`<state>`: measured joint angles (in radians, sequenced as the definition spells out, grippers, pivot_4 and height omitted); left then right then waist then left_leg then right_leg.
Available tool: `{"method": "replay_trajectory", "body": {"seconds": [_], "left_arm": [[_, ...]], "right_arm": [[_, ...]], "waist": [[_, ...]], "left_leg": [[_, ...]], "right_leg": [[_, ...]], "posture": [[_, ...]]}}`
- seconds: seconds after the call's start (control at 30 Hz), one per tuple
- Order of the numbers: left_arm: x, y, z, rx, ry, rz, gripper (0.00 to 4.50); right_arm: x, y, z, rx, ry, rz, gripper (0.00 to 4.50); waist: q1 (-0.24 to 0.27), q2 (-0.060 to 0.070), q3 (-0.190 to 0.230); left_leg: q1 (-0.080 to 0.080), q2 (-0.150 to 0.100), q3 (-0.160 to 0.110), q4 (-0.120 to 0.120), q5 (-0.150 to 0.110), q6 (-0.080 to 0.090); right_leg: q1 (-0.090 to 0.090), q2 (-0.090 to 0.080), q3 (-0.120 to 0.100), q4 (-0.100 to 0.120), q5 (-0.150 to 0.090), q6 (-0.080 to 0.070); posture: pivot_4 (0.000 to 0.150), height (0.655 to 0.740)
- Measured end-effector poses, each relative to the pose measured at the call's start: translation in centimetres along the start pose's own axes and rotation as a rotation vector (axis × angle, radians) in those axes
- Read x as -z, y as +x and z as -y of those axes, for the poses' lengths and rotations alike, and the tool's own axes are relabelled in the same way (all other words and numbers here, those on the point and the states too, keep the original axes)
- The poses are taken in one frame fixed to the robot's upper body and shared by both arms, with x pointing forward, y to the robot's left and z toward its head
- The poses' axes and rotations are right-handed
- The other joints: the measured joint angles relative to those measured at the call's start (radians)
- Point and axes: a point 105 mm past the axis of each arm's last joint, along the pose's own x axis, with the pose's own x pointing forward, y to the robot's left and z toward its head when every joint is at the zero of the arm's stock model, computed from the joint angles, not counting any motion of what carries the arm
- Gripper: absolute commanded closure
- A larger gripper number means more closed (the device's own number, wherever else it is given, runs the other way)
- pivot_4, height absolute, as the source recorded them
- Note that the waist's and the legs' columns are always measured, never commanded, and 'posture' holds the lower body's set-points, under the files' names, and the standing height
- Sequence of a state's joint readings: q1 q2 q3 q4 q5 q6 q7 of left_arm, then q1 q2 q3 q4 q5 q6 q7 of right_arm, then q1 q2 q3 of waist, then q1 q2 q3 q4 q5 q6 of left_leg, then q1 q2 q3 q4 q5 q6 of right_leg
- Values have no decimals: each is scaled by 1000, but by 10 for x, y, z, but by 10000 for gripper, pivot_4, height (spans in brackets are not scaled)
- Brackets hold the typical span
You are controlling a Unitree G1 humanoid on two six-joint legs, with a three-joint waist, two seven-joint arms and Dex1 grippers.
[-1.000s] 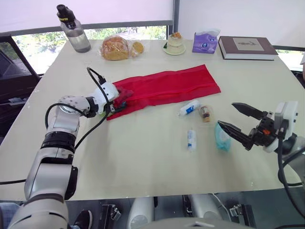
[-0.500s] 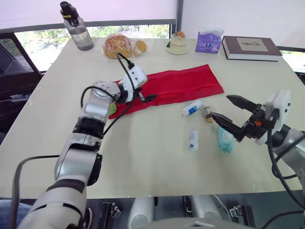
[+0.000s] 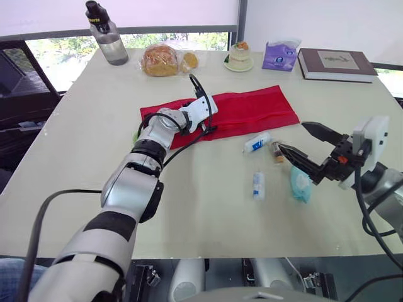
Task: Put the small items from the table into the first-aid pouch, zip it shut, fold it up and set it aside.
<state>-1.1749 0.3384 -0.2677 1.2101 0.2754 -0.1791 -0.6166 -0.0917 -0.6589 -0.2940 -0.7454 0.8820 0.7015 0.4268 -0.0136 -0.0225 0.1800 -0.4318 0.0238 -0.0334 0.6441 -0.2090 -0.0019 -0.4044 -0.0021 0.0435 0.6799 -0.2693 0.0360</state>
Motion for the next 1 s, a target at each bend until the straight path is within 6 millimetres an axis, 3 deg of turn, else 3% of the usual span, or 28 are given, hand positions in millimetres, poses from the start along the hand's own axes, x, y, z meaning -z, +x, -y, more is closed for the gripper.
{"method": "replay_trajectory", "body": {"seconds": [0.07,0.37,0.6,0.77,1.0], "left_arm": [[1,1,1,-3,3,-6,10403],[2,4,6,5,2,-10,43326],[7,4,12,27,-8,-13,44276],[13,-1,11,40,-27,-11,44276],[18,-5,12,55,-28,-8,44276]], "right_arm": [[0,0,0,4,1,-1,0],[0,-1,0,5,4,-7,0],[1,-4,3,-15,2,-20,0],[-2,-28,30,12,-38,-61,0],[-22,-57,50,-65,-144,-117,0]], "waist": [[-1,0,0],[-1,0,0],[0,0,0],[-1,0,0],[-2,0,0]], "left_leg": [[0,0,0,0,0,0],[0,0,0,0,0,0],[0,0,0,1,0,0],[0,0,1,2,0,0],[0,0,1,4,0,0]], "right_leg": [[0,0,0,0,0,0],[0,0,0,0,1,-1],[0,0,0,1,1,-1],[0,0,1,1,1,0],[0,0,1,2,2,0]], "posture": [[1500,7400],[1500,7400],[1500,7400],[1500,7400],[1500,7400]]}}
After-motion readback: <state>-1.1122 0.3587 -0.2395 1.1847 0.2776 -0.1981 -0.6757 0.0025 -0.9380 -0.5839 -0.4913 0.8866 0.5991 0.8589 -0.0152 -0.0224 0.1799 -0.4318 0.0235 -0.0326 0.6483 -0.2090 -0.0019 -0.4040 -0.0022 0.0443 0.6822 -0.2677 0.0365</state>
